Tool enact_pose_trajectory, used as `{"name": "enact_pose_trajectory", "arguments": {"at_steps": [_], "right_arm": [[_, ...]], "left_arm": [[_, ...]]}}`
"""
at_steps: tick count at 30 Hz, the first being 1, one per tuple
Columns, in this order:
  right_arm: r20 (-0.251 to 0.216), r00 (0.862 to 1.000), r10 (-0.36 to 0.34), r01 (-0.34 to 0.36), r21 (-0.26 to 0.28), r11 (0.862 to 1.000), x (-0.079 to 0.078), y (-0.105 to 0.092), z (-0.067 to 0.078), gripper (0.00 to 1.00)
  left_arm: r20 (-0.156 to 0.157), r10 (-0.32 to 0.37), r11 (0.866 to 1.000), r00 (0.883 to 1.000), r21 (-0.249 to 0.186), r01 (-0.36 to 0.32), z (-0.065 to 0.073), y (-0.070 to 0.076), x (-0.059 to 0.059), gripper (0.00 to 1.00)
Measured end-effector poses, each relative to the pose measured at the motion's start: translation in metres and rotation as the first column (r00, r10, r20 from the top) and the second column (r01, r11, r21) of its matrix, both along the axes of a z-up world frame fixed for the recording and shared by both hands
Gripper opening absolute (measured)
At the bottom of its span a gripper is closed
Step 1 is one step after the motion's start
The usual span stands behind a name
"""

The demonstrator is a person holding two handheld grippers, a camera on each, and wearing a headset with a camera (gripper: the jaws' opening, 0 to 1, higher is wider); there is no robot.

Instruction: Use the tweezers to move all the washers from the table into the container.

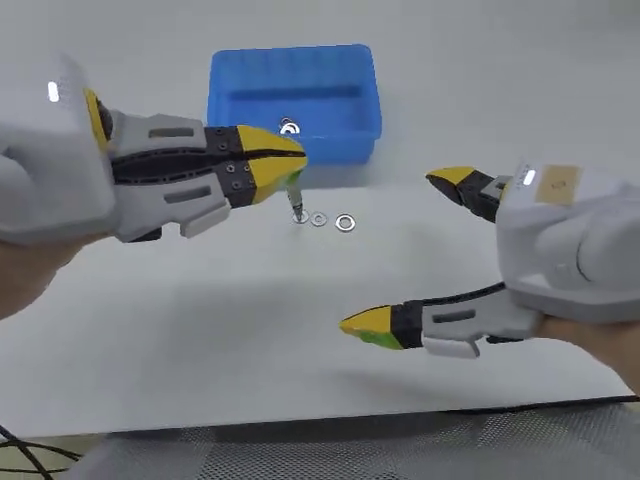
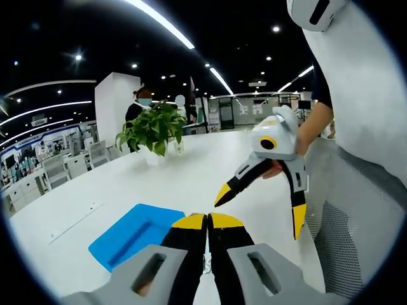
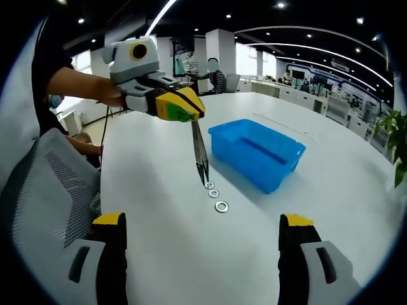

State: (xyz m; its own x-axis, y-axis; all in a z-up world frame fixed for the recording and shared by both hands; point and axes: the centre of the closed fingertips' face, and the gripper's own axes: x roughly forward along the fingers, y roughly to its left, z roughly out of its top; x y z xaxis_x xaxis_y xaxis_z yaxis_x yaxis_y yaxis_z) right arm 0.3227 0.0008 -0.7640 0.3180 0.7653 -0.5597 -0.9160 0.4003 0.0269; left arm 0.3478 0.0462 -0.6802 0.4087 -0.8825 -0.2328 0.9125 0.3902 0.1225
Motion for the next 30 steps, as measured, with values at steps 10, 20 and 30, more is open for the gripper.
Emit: {"name": "enact_pose_trajectory", "arguments": {"at_steps": [10, 20, 30], "right_arm": [[-0.037, 0.999, 0.01, -0.01, 0.002, 1.0, 0.001, 0.001, -0.009, 1.0], [-0.046, 0.999, 0.007, -0.007, 0.013, 1.0, -0.003, 0.005, -0.007, 1.0], [-0.065, 0.998, 0.023, -0.022, 0.021, 1.0, -0.005, 0.009, -0.009, 1.0]], "left_arm": [[-0.007, -0.008, 1.0, 1.0, 0.016, 0.008, -0.002, 0.002, 0.001, 0.04], [-0.01, -0.012, 1.0, 1.0, 0.001, 0.012, 0.0, -0.008, 0.0, 0.04], [-0.024, -0.027, 1.0, 0.999, 0.009, 0.027, -0.001, -0.008, 0.003, 0.04]]}}
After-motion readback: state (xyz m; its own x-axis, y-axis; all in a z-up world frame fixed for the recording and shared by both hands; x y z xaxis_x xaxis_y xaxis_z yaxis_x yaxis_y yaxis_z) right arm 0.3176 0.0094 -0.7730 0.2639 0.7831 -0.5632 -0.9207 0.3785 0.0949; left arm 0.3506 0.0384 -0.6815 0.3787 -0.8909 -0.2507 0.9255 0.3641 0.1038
